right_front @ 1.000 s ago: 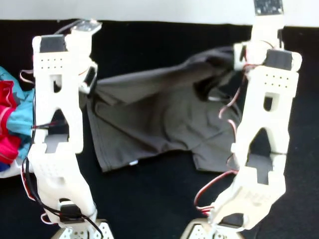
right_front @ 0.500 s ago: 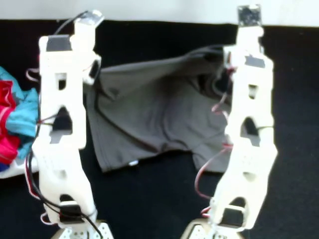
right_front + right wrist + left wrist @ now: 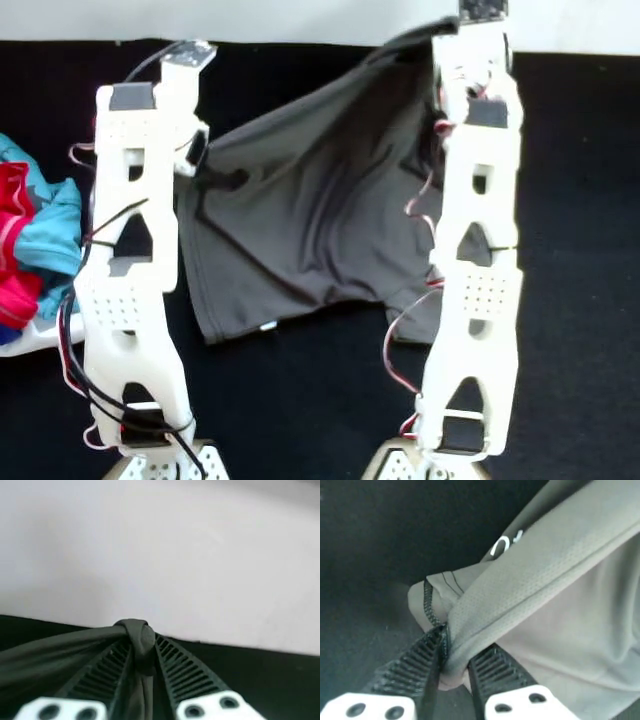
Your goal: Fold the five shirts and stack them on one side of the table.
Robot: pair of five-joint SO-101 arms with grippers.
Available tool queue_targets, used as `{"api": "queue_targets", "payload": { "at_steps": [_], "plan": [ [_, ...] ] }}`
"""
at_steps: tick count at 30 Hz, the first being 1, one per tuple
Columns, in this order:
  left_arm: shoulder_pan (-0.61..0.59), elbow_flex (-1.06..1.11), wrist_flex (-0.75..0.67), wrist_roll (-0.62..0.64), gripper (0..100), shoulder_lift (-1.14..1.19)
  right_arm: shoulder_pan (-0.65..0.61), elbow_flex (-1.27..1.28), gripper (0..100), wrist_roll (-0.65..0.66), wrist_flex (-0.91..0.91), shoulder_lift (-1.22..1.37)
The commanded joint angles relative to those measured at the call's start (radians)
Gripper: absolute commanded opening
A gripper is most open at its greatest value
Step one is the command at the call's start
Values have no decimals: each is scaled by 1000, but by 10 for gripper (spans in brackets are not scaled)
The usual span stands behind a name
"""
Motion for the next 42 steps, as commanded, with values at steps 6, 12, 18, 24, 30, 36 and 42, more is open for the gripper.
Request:
{"api": "queue_targets", "payload": {
  "at_steps": [6, 12, 18, 24, 30, 36, 42],
  "plan": [
    [-19, -31, -3, 9, 9, -97, -42, -65, 5, 9, 380, -5],
    [-19, -27, -3, 9, 9, -94, -41, 33, 5, 9, 573, -5],
    [-19, -25, 28, 9, 9, -93, -2, 237, 5, 9, 466, -4],
    [-13, 2, 126, 3, 9, -53, 47, 285, 5, 9, 486, -21],
    [-13, 1, 213, 3, 9, -114, 65, -22, 5, 5, 800, -62],
    [-10, 51, 281, -6, 9, -239, 64, -272, 5, 9, 1135, -68],
    [-2, 364, 281, -77, 9, -415, 124, -265, 5, 9, 1150, -107]
  ]
}}
